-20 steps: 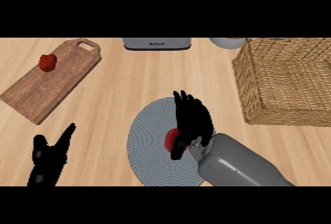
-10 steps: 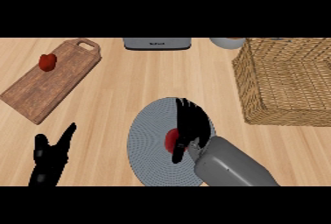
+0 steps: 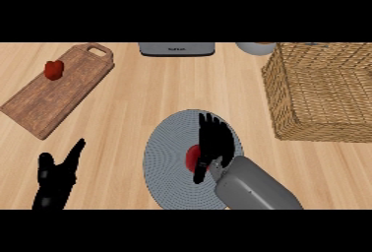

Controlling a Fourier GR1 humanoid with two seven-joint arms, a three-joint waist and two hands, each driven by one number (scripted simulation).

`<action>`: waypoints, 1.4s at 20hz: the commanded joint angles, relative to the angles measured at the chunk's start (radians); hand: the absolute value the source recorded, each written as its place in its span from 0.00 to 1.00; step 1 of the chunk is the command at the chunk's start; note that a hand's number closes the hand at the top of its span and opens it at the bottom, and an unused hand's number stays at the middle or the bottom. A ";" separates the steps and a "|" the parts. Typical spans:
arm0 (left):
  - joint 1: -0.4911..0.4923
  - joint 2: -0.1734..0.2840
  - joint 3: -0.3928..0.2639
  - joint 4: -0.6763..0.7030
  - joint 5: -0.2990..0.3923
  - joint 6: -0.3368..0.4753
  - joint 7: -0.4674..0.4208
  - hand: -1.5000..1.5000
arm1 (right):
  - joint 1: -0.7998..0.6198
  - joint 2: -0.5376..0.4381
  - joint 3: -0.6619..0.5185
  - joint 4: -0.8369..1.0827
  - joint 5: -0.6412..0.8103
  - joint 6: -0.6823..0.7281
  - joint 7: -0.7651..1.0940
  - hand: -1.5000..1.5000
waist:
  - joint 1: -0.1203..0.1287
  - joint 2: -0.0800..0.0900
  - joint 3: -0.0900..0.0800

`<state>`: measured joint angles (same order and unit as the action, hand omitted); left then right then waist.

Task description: Pick the pear from the placemat and place it in the basket

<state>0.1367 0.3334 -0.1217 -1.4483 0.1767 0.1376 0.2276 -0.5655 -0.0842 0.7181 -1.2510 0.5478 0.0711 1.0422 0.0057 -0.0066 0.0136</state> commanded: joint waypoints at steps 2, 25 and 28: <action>-0.015 -0.026 -0.003 0.033 0.024 -0.040 0.044 0.50 | 0.023 -0.007 -0.030 0.041 0.038 0.023 -0.027 1.00 | -0.004 0.007 -0.014; 0.072 -0.009 0.067 0.008 0.000 -0.107 -0.005 0.50 | 0.316 -0.313 0.077 -0.490 0.339 0.001 -0.201 1.00 | -0.014 0.002 -0.014; 0.056 -0.045 0.042 -0.012 -0.029 -0.059 0.014 0.50 | 0.318 -0.223 -0.024 -0.559 0.260 -0.111 -0.209 1.00 | -0.020 0.003 -0.013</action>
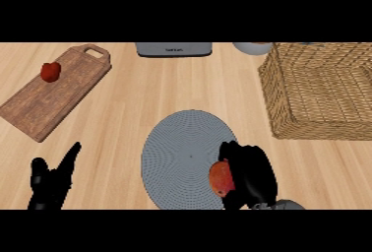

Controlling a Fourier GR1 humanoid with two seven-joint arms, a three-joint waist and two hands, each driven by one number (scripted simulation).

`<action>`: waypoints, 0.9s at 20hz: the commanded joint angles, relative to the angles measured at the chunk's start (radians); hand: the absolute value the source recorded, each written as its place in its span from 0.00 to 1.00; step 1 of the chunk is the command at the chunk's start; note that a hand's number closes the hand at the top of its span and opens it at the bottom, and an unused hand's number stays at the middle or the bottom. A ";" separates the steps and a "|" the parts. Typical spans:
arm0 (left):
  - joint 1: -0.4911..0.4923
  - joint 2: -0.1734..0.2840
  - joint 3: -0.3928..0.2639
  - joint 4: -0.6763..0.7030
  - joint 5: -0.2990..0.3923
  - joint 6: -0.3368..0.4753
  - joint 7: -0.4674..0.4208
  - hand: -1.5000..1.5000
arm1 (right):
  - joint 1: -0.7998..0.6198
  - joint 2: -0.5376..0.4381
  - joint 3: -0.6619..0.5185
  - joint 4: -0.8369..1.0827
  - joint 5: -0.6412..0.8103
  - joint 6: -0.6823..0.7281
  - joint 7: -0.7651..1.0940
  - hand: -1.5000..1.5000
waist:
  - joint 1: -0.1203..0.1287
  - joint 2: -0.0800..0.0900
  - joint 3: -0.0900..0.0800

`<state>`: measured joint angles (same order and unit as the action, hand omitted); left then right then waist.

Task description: Pick the pear from the placemat and place it in the basket

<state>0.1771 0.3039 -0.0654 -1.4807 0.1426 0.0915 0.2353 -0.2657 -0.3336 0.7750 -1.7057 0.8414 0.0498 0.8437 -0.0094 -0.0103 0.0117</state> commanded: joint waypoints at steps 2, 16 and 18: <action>0.029 -0.033 -0.015 0.025 0.012 0.000 0.011 0.50 | 0.033 0.133 -0.153 -0.211 -0.103 -0.233 -0.025 1.00 | -0.032 0.003 -0.007; -0.024 -0.023 0.006 0.070 0.006 -0.048 0.012 0.50 | -0.251 -0.009 -0.682 -0.558 -0.250 -0.003 0.267 1.00 | 0.005 0.009 -0.013; 0.014 -0.018 -0.002 -0.002 0.000 -0.035 0.049 0.50 | -0.277 -0.062 -0.788 -0.594 -0.323 0.047 0.309 1.00 | 0.003 0.006 -0.012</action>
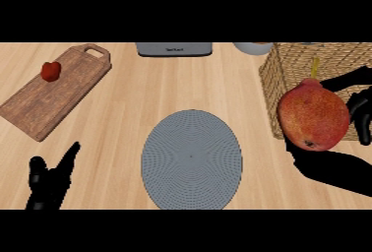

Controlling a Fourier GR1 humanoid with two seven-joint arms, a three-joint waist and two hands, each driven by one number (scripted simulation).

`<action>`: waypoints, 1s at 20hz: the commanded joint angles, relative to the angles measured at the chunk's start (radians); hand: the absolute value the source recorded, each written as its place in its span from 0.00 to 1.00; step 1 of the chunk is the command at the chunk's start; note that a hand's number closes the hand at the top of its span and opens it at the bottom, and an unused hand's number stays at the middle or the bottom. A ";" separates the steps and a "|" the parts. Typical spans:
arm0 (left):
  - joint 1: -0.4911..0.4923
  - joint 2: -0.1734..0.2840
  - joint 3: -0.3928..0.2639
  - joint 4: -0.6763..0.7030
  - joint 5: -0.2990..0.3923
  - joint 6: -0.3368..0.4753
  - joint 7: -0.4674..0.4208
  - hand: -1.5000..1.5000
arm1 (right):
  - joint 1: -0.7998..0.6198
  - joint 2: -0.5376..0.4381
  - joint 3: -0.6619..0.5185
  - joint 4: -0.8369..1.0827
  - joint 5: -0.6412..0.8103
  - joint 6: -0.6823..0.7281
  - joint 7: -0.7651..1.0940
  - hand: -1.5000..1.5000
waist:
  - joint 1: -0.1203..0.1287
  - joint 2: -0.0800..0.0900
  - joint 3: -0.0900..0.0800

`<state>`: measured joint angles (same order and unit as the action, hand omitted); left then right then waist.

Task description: Pick the pear from the placemat and place it in the basket

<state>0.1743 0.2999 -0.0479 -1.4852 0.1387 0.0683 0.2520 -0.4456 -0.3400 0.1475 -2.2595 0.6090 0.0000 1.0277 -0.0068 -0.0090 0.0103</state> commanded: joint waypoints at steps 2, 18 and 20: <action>-0.047 -0.038 -0.012 0.075 -0.008 -0.002 0.001 0.50 | -0.147 -0.097 -0.261 0.073 -0.163 0.100 0.062 1.00 | 0.000 0.009 -0.011; -0.032 -0.083 -0.048 0.024 -0.076 0.018 0.049 0.50 | -0.260 -0.281 -0.419 0.640 -0.240 0.148 -0.286 1.00 | 0.017 0.012 -0.010; -0.067 -0.077 -0.013 0.098 -0.061 -0.004 0.003 0.50 | -0.246 -0.252 -0.414 0.721 -0.207 0.086 -0.395 1.00 | 0.017 0.014 -0.011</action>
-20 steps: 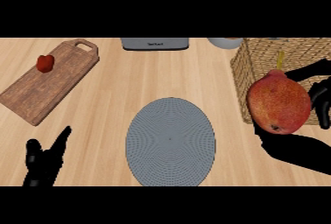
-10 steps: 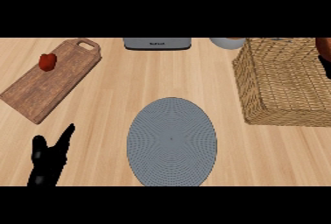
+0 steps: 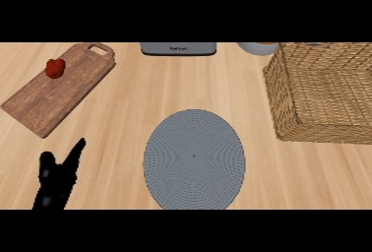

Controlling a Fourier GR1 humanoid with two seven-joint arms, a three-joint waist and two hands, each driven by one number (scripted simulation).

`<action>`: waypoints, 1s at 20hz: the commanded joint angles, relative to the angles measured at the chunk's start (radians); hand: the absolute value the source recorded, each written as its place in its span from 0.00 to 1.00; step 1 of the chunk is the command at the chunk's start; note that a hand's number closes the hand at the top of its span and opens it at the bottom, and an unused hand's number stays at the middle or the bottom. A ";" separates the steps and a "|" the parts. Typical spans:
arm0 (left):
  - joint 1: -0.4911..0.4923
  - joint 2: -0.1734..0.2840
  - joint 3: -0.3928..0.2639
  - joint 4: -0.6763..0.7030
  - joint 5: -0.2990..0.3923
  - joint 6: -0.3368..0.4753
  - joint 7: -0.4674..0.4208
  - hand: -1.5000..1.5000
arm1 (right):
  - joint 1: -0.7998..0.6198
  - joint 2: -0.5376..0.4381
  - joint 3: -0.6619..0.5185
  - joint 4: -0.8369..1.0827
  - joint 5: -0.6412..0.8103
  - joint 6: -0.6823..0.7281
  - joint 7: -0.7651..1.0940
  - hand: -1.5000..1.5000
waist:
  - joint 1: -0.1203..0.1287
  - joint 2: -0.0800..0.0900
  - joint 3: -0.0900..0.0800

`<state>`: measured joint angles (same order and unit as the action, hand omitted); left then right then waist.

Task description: Pick the pear from the placemat and place it in the basket

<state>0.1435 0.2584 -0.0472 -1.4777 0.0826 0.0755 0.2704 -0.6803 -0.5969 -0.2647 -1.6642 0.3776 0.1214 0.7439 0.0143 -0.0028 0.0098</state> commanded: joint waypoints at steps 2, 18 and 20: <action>0.001 -0.007 0.013 0.067 0.026 -0.050 -0.018 0.50 | -0.010 0.003 -0.051 0.201 -0.026 -0.033 -0.168 1.00 | -0.003 0.006 -0.010; -0.029 -0.044 0.012 0.080 -0.012 -0.050 0.013 0.50 | 0.022 0.051 -0.157 0.547 -0.127 -0.107 -0.499 1.00 | -0.009 0.005 -0.010; -0.002 -0.028 0.015 0.004 0.008 -0.059 0.037 0.50 | 0.042 -0.015 -0.135 0.603 0.050 -0.236 -0.411 1.00 | 0.004 0.010 -0.009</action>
<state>0.1393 0.2389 -0.0187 -1.4727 0.0685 0.0426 0.2633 -0.6525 -0.5650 -0.3995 -1.1446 0.3323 -0.0348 0.3283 0.0139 -0.0032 0.0114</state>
